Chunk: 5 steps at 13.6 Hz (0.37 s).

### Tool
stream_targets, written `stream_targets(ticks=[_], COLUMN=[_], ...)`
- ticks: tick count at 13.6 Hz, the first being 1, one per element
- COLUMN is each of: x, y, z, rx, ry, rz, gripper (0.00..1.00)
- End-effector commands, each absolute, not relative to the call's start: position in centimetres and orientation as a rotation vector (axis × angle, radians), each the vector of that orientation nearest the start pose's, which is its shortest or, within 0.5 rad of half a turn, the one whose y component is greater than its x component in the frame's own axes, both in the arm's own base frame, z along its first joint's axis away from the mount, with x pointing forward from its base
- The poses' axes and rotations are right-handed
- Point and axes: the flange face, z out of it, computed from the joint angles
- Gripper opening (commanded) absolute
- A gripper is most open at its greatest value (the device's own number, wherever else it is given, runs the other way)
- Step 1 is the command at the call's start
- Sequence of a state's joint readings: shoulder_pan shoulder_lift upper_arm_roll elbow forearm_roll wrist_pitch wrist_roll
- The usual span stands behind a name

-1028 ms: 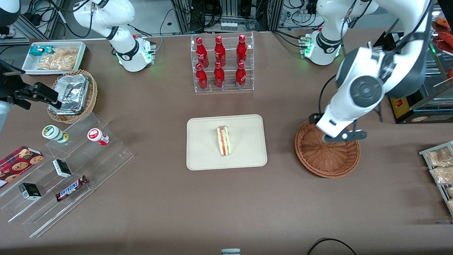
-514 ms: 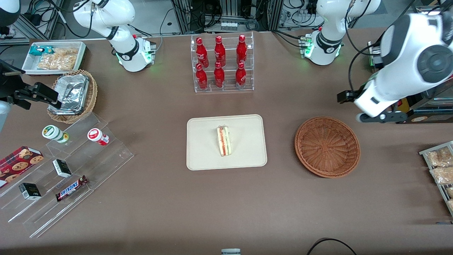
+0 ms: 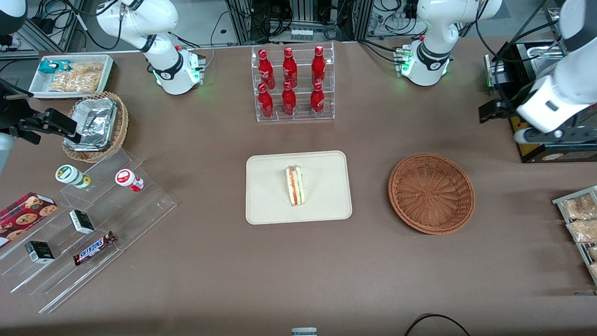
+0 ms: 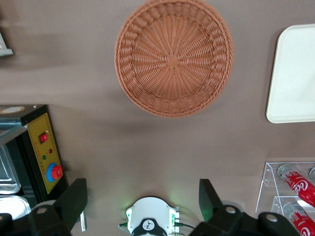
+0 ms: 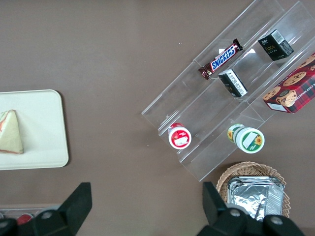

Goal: Place sandwich from basket to tray

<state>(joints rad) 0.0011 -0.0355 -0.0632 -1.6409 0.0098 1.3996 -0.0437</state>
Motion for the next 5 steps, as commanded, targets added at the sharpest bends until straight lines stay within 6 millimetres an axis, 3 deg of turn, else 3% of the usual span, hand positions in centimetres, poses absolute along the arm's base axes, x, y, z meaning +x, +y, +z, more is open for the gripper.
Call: stream_targets(ticks=[1, 5], x=[52.27, 52.67], y=[-1.14, -0.93], z=[61.08, 61.63], rx=[-3.132, -3.136], ry=[0.077, 0.072], rz=[0.265, 0.200], gripper=[1.00, 1.00])
